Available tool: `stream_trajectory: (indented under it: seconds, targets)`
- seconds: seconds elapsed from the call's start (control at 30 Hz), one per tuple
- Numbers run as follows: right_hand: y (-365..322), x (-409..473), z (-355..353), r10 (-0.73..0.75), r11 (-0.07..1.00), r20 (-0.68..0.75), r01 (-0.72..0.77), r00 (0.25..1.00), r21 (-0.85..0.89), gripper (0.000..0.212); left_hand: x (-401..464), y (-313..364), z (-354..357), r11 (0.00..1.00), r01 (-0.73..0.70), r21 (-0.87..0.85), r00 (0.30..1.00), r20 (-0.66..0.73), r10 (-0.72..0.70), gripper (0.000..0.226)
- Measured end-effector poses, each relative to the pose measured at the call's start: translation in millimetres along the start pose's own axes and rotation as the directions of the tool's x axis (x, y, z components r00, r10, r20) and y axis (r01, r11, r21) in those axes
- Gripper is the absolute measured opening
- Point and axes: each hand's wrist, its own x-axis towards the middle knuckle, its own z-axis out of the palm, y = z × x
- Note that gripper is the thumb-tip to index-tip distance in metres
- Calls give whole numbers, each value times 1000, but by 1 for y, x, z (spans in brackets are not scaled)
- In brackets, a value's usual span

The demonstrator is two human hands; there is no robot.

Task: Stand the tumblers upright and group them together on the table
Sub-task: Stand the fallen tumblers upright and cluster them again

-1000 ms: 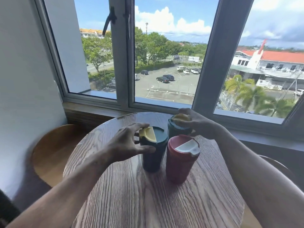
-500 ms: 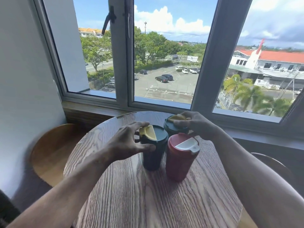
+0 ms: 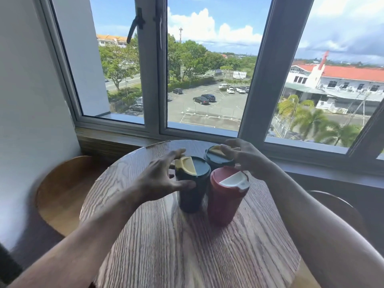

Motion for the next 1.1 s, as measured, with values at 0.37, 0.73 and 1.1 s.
stream_trajectory:
  seconds: [0.37,0.73,1.1]
  targets:
    - [4,-106,-18,-170,982,-11,168,985,-83,73,-6,-9,-2,990,53,-128,998,-14,-55,118]
    - [12,-111,13,-172,969,9,171,985,-181,85,-1,-12,8,972,46,-228,998,-32,-55,117]
    - [17,-111,9,-141,985,50,145,989,-91,103,-2,-14,9,971,57,-231,998,-18,-63,114]
